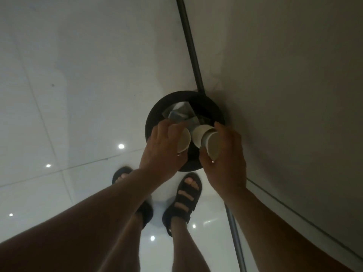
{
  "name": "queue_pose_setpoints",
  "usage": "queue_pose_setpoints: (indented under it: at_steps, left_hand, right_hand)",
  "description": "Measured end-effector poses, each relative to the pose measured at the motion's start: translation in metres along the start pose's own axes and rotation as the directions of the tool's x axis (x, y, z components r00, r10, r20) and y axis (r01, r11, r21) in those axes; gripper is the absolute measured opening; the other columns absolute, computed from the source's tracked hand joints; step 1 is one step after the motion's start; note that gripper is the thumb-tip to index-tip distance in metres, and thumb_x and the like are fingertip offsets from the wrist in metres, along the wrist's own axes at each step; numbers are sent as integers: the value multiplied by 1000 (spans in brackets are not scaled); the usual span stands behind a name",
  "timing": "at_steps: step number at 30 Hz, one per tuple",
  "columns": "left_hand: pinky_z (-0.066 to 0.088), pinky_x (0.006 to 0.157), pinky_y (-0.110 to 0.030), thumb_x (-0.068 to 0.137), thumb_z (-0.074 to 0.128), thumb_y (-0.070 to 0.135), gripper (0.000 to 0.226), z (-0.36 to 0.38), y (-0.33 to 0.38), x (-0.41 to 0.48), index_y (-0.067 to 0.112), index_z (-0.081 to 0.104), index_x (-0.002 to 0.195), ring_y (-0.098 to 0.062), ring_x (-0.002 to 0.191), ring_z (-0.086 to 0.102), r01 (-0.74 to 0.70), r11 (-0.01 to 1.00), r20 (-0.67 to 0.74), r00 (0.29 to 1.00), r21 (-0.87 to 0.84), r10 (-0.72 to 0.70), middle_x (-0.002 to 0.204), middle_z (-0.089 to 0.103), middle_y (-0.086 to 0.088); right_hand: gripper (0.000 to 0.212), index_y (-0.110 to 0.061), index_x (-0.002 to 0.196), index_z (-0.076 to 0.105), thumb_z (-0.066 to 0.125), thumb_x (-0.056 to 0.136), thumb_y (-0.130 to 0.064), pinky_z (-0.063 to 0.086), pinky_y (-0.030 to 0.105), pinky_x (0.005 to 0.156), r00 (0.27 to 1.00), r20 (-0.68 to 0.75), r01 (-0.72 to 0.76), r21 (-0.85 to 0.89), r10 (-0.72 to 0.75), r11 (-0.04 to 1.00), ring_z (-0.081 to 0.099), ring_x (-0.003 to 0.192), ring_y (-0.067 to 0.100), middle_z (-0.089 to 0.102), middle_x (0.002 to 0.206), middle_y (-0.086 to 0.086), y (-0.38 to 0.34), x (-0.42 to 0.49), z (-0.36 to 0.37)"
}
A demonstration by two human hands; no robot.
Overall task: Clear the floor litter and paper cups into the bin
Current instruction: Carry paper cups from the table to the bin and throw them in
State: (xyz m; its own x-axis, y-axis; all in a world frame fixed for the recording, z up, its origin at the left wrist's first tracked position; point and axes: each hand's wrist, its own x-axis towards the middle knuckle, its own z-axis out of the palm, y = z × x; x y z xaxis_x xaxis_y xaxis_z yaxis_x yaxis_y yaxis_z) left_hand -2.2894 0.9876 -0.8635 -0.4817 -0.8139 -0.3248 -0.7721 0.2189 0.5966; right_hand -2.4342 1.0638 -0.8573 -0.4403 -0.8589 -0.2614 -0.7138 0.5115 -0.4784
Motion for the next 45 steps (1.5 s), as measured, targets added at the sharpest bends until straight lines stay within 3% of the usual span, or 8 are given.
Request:
queue_pose_setpoints:
  at_steps: [5,10,16,22,27,33,40,45]
  left_hand:
    - [43,92,-41,66,82,38,75,10,-7,-3,14,49,129,-36,113,51,-76,978,4,997,193,77,124,51,-15]
    - [17,114,-49,76,67,58,94,21,-19,1,22,20,149,-38,144,15,-131,966,138,985,223,102,154,23,-14]
    - [-5,115,-49,77,55,66,109,7,-30,-5,30,-21,147,-30,145,-19,-146,949,201,975,279,91,159,-14,-5]
    - [3,115,-56,76,49,73,108,-63,-12,-31,26,-18,147,-33,146,-14,-103,931,146,988,351,54,159,-12,-8]
    - [11,113,-58,75,58,67,104,-149,20,-78,20,5,152,-36,147,1,-54,929,72,997,366,29,160,7,-13]
    - [-9,114,-54,84,30,73,96,-242,47,-163,27,-30,143,-28,141,-30,178,909,8,981,376,-195,151,-35,-3]
    - [-7,115,-53,89,35,65,92,-310,78,-281,25,-24,146,-28,142,-28,465,834,-144,885,297,-443,157,-24,-5]
    - [-6,115,-53,87,34,66,91,-318,105,-372,25,-21,148,-27,143,-26,673,727,-323,724,137,-610,158,-21,-4]
  right_hand:
    - [91,-22,150,24,78,78,-38,37,25,95,998,-58,0,-47,-3,999,45,131,34,36,150,16,2,4,26]
    - [105,-24,154,8,77,77,-42,41,41,103,1000,-3,0,-71,0,997,30,142,36,17,159,16,11,9,43]
    - [113,-34,152,-8,75,77,-42,42,55,104,994,102,-6,-192,26,981,21,145,38,10,161,13,9,10,24]
    - [110,-36,152,-10,71,80,-50,31,51,110,991,135,31,-241,2,970,8,149,34,3,163,10,-42,-15,-30]
    - [96,-29,156,3,63,85,-55,26,48,114,968,232,154,-231,-99,961,6,150,32,2,164,9,-123,-50,-88]
    - [89,-32,156,1,52,89,-62,18,47,120,917,322,314,-227,-233,922,-3,151,26,-1,164,3,-225,-106,-150]
    - [91,-36,153,-9,53,90,-58,15,47,118,791,472,556,-291,-388,779,-7,150,27,-9,164,1,-290,-168,-204]
    - [88,-37,152,-7,53,90,-54,19,47,117,649,530,730,-235,-545,641,-8,150,25,-9,163,-1,-326,-203,-227]
